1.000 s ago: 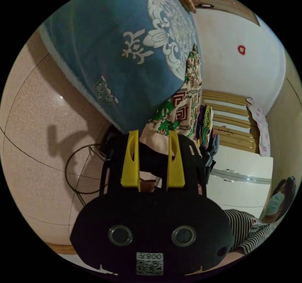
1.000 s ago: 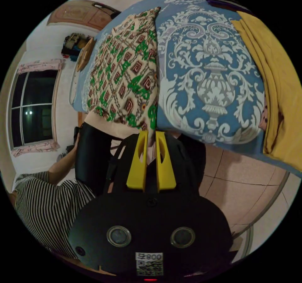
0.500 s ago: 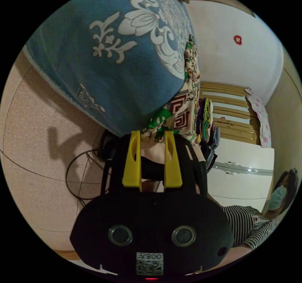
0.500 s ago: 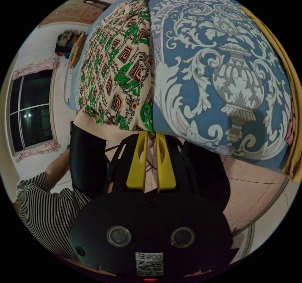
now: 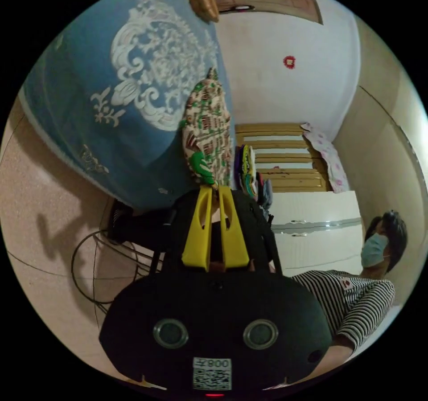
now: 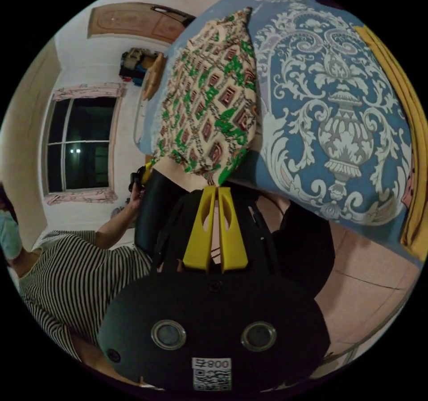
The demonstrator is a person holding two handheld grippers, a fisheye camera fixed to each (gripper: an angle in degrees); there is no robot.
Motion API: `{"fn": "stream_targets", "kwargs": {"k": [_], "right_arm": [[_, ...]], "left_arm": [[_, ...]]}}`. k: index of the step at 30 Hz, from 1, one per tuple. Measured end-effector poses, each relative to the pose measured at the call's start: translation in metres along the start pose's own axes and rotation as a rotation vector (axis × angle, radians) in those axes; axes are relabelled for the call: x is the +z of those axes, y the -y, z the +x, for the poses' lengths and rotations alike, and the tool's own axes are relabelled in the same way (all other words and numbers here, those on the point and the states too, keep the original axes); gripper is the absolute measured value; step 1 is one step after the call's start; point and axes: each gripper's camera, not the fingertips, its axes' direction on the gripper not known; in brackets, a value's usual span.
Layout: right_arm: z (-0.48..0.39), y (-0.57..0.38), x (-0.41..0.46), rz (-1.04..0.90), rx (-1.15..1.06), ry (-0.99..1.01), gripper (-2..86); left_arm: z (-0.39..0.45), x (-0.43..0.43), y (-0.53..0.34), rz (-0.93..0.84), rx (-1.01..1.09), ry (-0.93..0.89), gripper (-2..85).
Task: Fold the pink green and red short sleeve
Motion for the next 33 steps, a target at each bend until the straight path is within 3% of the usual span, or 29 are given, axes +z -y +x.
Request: {"fn": "stream_targets", "kwargs": {"k": [14, 33], "right_arm": [[-0.049, -0.057, -0.097, 0.237, -0.068, 0.119, 0.3], [-0.103, -0.11, -0.137, 0.367, -0.018, 0.134, 0.3]], "left_arm": [[0.14, -0.051, -0.008, -0.005, 0.266, -0.252, 2.9], [0.162, -0.076, -0.025, -0.057, 0.229, -0.419, 2.7]]}}
